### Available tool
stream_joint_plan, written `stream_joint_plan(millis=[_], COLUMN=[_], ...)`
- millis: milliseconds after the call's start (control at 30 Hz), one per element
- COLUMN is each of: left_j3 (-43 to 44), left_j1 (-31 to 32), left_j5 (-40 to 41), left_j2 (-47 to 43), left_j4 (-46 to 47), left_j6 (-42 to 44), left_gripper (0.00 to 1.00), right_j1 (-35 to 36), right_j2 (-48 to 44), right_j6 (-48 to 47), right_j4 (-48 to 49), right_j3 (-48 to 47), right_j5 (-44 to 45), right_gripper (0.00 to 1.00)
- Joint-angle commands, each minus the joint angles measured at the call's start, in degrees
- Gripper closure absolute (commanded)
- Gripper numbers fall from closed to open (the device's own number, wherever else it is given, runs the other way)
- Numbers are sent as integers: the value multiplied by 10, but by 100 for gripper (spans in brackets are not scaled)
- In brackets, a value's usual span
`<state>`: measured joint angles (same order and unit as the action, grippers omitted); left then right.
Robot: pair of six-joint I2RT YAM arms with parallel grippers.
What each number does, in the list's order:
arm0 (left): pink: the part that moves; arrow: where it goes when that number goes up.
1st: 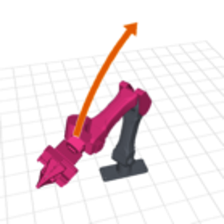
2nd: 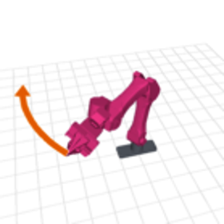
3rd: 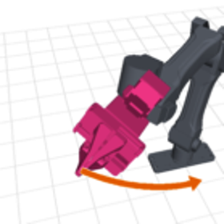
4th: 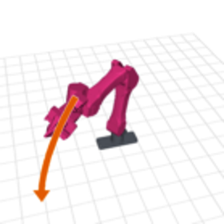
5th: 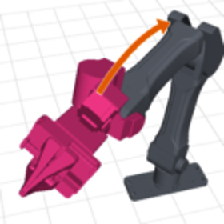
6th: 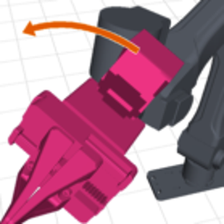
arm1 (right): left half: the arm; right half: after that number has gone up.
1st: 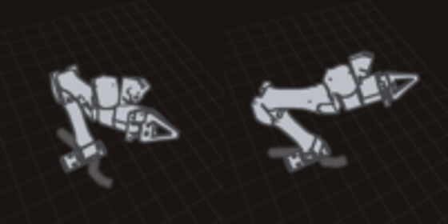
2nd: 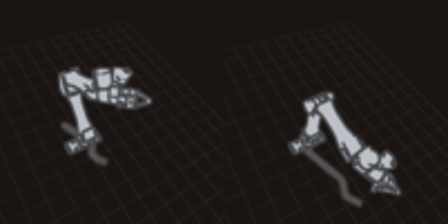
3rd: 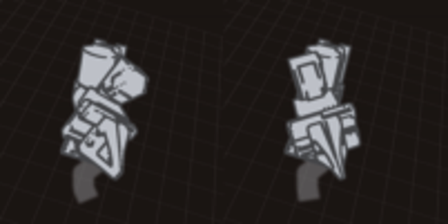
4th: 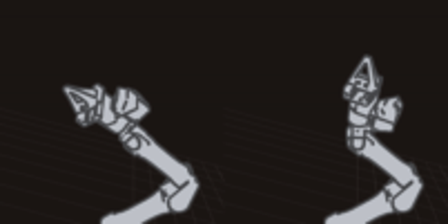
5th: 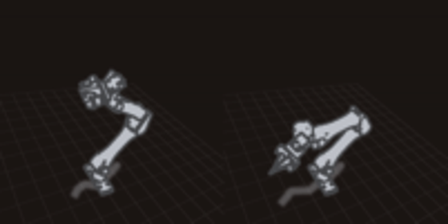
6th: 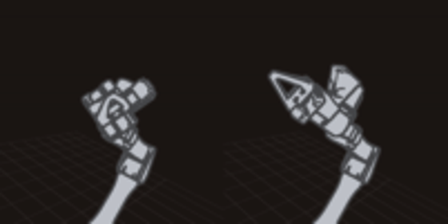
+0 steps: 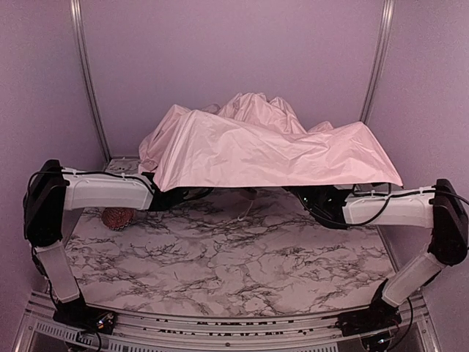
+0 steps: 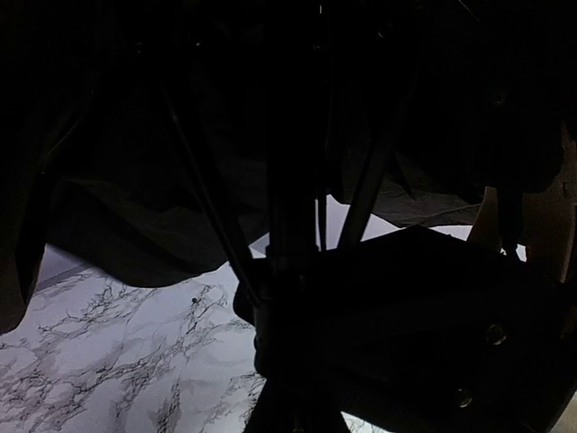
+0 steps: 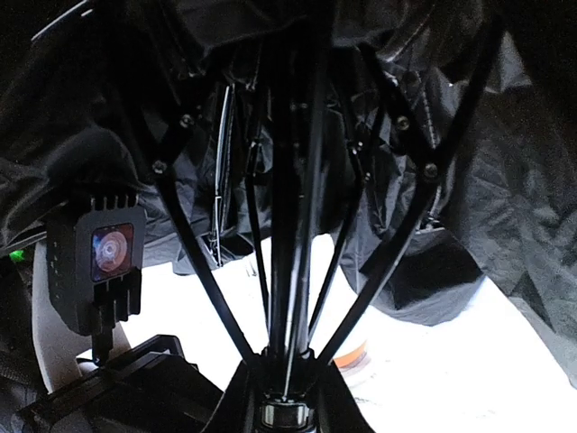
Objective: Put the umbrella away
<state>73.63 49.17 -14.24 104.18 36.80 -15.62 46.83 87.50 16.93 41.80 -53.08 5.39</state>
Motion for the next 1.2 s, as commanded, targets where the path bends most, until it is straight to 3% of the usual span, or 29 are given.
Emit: stream_joint_plan(millis=[0,167,267,333,533,733,833,933,1067,1167], left_j3=[17,-16,-32,-40,-101,-154,-181,-213,-245,-259], left_j1=[1,2,7,12,36,66,69,68,55,33], left_j5=[11,-11,-23,-27,-60,-83,-90,-116,-165,-217], left_j2=[-61,-59,-48,-39,-18,-36,-58,-83,-122,-153], left_j4=[197,191,142,96,33,20,20,18,12,8], left_j6=[-5,-23,-20,-9,31,77,96,122,148,149], left_gripper=[100,100,100,86,65,60,58,56,51,48], right_j1=[1,-17,-30,-44,-105,-201,-269,-311,-342,-342], right_j2=[6,-18,-31,-39,-67,-94,-108,-117,-105,-85], right_j6=[0,24,28,31,27,-18,-26,-109,-258,-417], right_j4=[-136,-117,-92,-77,-32,-73,-120,-176,-382,-582], right_j3=[12,-10,-24,-34,-54,-83,-99,-129,-220,-290], right_j5=[-2,-7,-6,-9,-6,-54,-122,-196,-398,-494], right_gripper=[92,95,96,97,100,100,100,100,100,98])
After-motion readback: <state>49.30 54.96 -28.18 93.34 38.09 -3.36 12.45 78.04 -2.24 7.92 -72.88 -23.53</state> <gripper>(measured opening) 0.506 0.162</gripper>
